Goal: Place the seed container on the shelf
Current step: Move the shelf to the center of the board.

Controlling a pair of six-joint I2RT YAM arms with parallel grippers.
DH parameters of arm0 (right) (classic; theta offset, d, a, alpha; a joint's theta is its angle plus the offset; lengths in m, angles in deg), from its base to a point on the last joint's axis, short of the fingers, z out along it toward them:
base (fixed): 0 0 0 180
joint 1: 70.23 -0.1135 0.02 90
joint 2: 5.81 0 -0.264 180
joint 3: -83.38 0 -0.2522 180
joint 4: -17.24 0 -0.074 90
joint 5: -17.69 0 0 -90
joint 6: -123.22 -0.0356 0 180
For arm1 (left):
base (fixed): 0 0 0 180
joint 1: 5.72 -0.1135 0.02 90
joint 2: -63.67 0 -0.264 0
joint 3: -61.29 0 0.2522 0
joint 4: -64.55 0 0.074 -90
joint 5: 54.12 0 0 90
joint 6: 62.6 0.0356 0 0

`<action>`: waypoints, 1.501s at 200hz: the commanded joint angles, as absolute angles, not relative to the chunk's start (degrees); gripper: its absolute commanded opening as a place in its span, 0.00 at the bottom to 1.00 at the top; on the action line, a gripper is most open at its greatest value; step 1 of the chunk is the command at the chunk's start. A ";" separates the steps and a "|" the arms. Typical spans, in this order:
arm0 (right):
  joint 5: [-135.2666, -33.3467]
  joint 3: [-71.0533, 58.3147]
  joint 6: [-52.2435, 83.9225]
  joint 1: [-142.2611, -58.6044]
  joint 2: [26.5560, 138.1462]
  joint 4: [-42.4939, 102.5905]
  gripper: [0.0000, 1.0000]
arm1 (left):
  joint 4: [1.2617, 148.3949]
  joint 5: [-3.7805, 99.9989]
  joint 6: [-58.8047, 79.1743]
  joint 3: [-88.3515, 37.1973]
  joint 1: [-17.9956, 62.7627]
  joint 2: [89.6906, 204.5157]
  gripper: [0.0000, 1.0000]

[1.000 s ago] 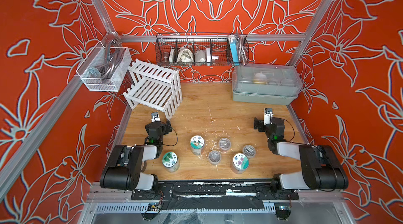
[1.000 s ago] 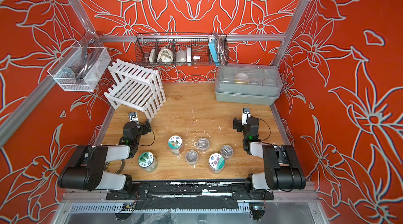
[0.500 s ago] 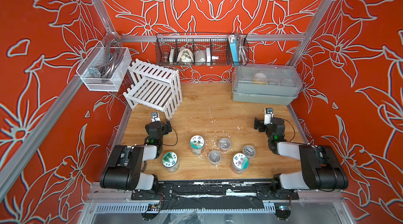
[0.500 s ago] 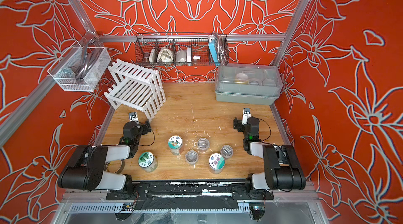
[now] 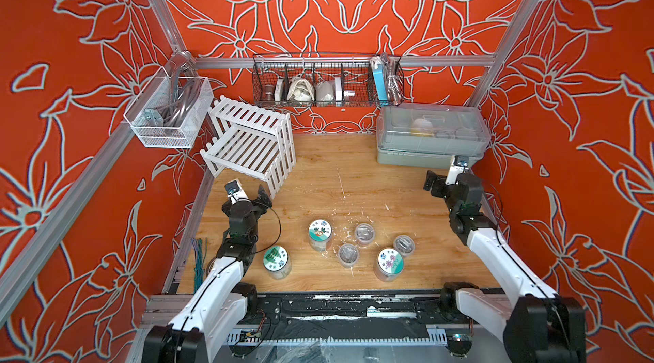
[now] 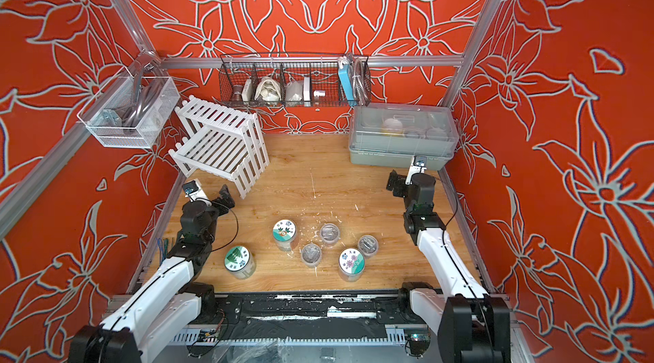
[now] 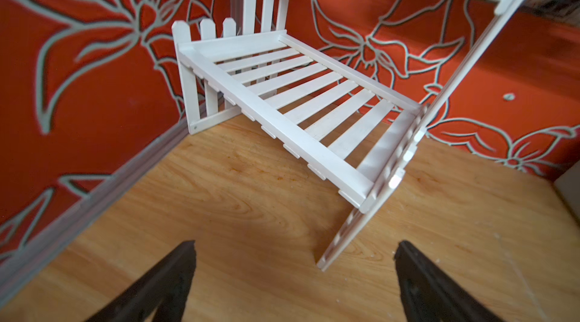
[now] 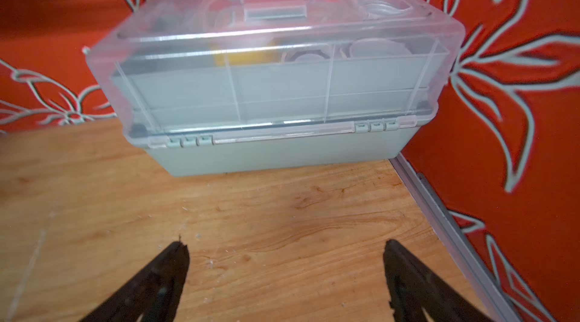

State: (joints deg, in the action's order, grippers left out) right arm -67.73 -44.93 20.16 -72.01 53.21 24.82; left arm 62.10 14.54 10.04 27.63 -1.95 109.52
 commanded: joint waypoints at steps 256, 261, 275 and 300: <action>-86.90 -28.10 5.54 -96.92 67.16 52.35 1.00 | 95.95 26.71 20.81 -20.56 2.68 151.36 0.89; -86.95 -28.19 5.39 -96.90 67.35 52.25 1.00 | 95.54 27.35 20.89 -20.38 2.95 151.19 0.88; -87.66 -28.19 5.14 -97.02 68.22 51.99 1.00 | 94.77 29.11 20.78 -20.15 3.66 151.15 0.85; -88.52 -28.02 5.09 -97.04 68.94 52.57 1.00 | 94.48 30.68 20.20 -20.32 4.73 151.38 0.80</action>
State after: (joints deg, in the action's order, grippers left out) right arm -87.12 -28.32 4.76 -96.56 68.40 51.62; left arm 96.03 28.48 20.07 -20.39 3.65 152.25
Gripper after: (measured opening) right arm 0.994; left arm 0.808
